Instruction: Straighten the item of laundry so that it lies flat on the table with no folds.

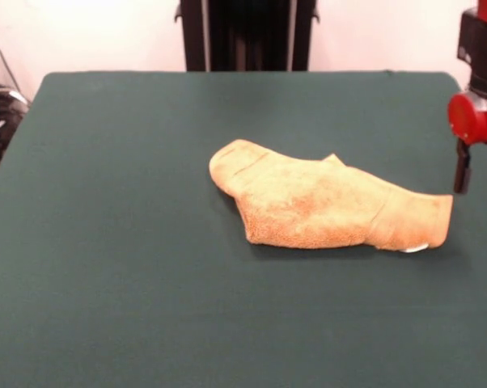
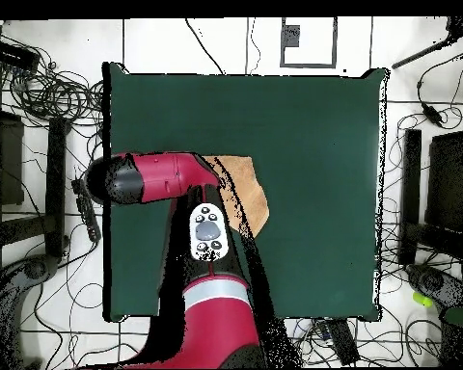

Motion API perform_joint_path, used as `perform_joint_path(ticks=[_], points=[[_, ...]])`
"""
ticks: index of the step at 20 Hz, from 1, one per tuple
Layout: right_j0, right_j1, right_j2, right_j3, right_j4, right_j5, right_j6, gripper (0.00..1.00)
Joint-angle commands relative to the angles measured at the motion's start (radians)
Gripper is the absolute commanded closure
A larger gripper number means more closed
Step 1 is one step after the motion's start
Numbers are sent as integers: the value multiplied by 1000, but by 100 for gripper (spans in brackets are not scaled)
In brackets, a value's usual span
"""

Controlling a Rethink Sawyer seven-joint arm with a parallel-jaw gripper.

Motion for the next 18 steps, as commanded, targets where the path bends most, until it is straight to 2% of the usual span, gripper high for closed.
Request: perform_joint_path(ticks=[1, 5, 11, 13, 15, 17, 18], points=[[-11, 18, 22, 116, -19, -24, 134, 0], [10, 16, 36, 82, -11, 0, 127, 0], [-50, 20, 145, 107, 1, -19, 54, 0], [-52, -3, 157, 116, 4, -11, 51, 0], [-51, -6, 167, 101, 5, 8, 45, 0], [-23, 5, 138, 61, 13, 24, 86, 0], [-50, 22, 176, 58, 6, 15, 43, 0]])
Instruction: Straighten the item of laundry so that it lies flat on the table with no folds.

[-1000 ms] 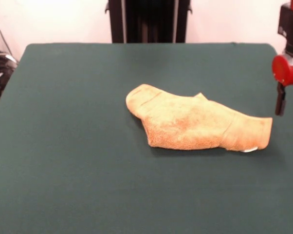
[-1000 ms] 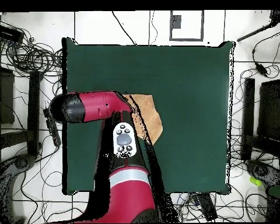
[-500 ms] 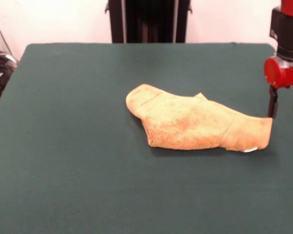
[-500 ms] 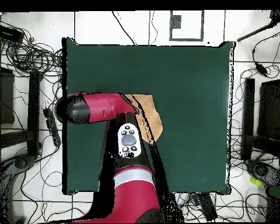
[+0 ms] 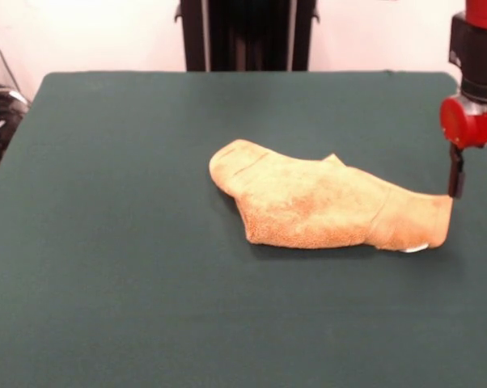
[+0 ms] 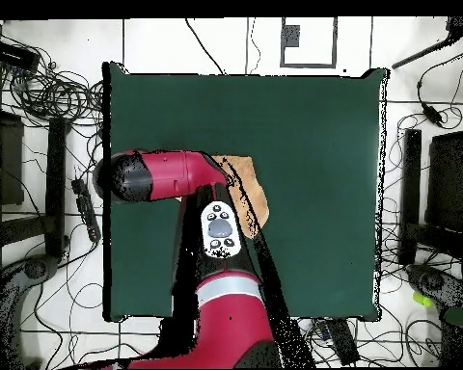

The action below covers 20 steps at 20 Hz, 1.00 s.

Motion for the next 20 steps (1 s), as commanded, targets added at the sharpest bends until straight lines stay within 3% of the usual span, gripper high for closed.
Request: perform_joint_path(ticks=[1, 3, 8, 9, 10, 20], points=[[-9, 27, 131, 51, 22, 27, 73, 0], [-13, 38, 131, 30, 12, 36, 56, 0], [-65, -7, 160, 84, -8, -13, 33, 0], [-102, 6, 200, 83, -20, -3, -22, 0], [-116, 5, 191, 92, -7, -8, 4, 0], [-169, 157, 75, -138, -82, 111, -51, 0]])
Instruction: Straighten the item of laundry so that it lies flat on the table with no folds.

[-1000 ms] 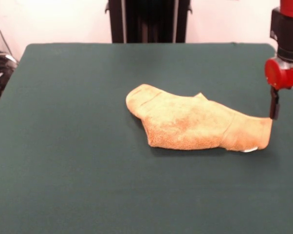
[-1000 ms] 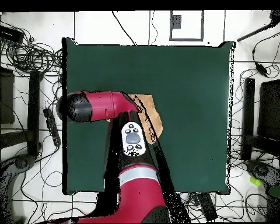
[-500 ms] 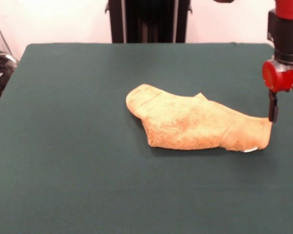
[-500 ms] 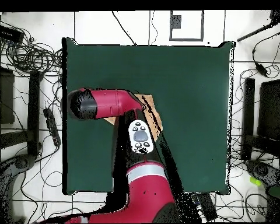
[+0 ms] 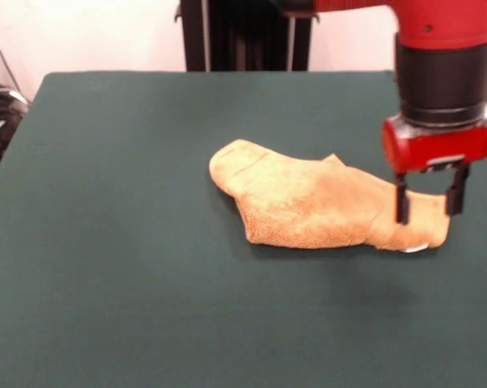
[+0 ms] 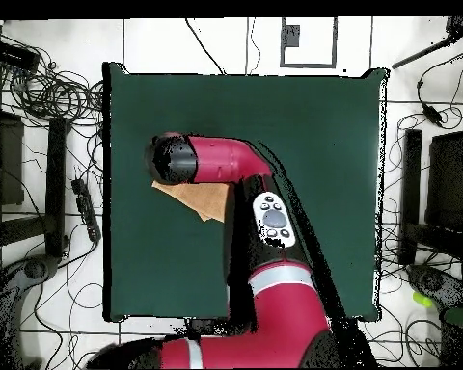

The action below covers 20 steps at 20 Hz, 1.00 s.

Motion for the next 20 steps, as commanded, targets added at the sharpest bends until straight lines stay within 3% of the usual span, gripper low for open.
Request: perform_joint_path(ticks=[1, 10, 14, 20], points=[[-17, 143, 9, -101, -84, 115, -47, 0], [76, 177, -35, -124, -91, 161, 60, 0], [114, 168, -41, -171, -60, 262, 91, 0], [106, 160, -31, -242, -21, 391, 106, 0]])
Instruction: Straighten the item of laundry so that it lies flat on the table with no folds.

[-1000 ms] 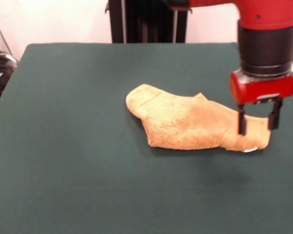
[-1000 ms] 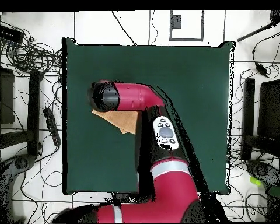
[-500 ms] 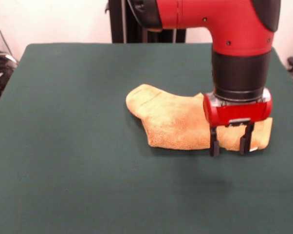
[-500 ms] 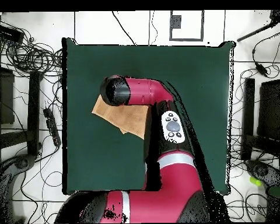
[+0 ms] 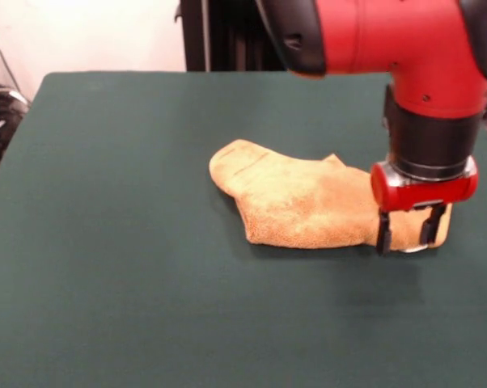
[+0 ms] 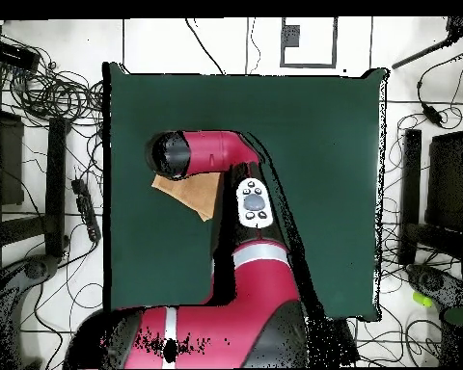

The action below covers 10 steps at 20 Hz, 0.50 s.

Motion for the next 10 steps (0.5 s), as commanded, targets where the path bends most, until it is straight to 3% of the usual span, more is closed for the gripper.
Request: perform_joint_path(ticks=[1, 5, 8, 10], points=[[25, 9, 39, -77, 53, 257, 106, 0], [17, -32, 42, -49, 50, 282, 94, 0], [10, -97, 37, 76, 41, 220, 108, 0], [11, -121, 33, 105, 37, 213, 111, 0]])
